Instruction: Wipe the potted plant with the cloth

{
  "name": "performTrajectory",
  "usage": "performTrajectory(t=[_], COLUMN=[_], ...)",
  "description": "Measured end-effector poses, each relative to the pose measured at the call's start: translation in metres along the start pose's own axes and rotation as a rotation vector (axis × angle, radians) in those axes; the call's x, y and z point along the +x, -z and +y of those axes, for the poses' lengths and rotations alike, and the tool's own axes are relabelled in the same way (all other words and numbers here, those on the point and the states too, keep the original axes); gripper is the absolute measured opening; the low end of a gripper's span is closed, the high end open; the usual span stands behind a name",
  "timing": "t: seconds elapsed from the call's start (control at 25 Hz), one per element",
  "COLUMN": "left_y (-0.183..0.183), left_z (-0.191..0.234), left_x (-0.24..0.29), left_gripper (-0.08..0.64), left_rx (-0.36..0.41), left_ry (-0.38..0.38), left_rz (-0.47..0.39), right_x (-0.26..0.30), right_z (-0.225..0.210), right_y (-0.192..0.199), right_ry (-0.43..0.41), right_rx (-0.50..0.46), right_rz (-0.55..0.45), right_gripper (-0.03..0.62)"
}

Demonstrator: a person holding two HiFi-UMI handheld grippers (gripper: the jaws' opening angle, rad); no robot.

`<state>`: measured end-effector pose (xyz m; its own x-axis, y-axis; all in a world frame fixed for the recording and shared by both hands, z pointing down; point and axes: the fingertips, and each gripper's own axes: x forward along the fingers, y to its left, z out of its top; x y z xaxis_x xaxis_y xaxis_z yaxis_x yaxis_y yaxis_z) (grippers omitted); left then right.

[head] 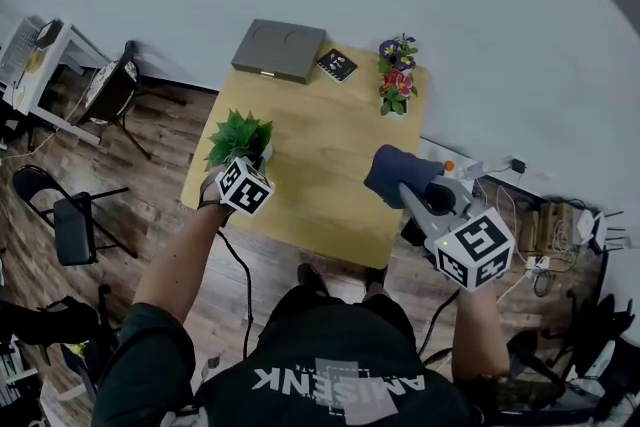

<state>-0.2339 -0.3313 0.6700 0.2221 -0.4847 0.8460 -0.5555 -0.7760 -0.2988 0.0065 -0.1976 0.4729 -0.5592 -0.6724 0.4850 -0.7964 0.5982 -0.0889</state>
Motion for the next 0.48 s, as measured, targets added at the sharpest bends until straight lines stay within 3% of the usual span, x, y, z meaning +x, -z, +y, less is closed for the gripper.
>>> performTrajectory(t=[0.28, 0.48], left_y=[0.001, 0.001], left_z=[-0.012, -0.014], left_x=[0.006, 0.004], left_gripper=[0.015, 0.022], left_rx=[0.137, 0.160], left_ry=[0.000, 0.000], left_rz=[0.011, 0.012], right_x=[0.002, -0.003], right_z=[0.005, 0.008], right_y=[0.005, 0.007], right_ry=[-0.007, -0.009], right_rx=[0.012, 0.020], right_rz=[0.006, -0.004], right_gripper=[0.028, 0.028])
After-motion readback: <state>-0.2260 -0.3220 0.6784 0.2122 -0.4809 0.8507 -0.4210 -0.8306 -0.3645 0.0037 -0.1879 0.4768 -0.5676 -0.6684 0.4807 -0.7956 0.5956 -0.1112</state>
